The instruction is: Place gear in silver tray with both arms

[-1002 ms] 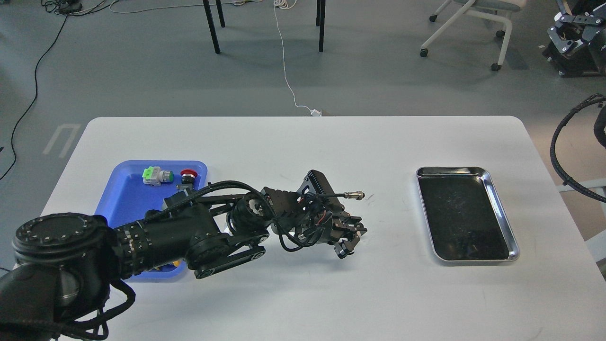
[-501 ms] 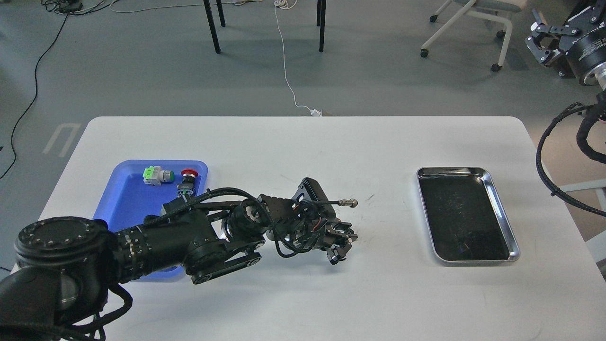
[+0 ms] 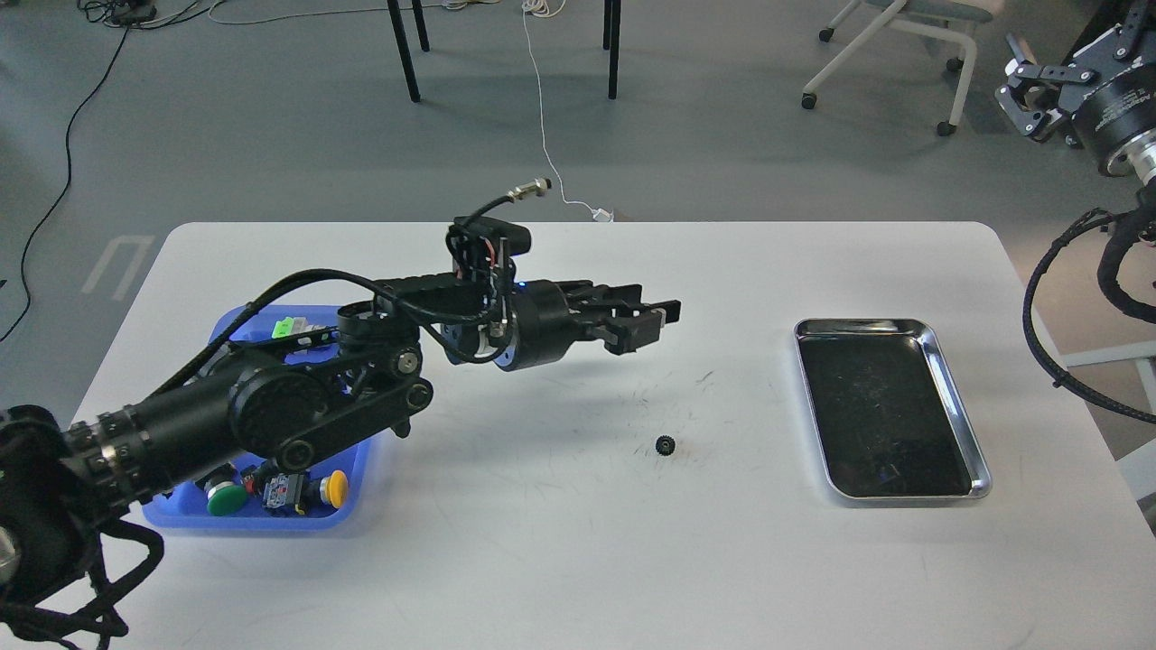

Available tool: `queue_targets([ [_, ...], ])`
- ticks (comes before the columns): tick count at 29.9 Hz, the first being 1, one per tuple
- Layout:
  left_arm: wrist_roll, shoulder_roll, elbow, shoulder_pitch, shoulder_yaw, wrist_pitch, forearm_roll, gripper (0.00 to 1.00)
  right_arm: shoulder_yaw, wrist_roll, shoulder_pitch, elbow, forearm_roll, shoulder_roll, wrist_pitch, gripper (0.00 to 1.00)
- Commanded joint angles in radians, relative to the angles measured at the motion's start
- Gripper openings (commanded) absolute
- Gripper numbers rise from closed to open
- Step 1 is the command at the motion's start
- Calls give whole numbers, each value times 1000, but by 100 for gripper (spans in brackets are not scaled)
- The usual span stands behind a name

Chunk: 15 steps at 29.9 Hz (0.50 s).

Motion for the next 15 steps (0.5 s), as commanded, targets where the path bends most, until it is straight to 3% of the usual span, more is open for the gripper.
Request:
queue_targets([
  [1, -19, 103, -21, 17, -46, -2, -242, 65, -9, 1, 5, 7, -50, 13, 0, 98],
  [7, -96, 201, -4, 31, -145, 2, -774, 94, -22, 0, 5, 63, -159, 59, -23, 98],
  [10, -97, 220, 31, 43, -178, -9, -1070, 97, -76, 1, 8, 106, -237, 94, -49, 98],
  [15, -102, 203, 114, 46, -247, -8, -1296, 98, -215, 3, 109, 56, -297, 116, -89, 98],
])
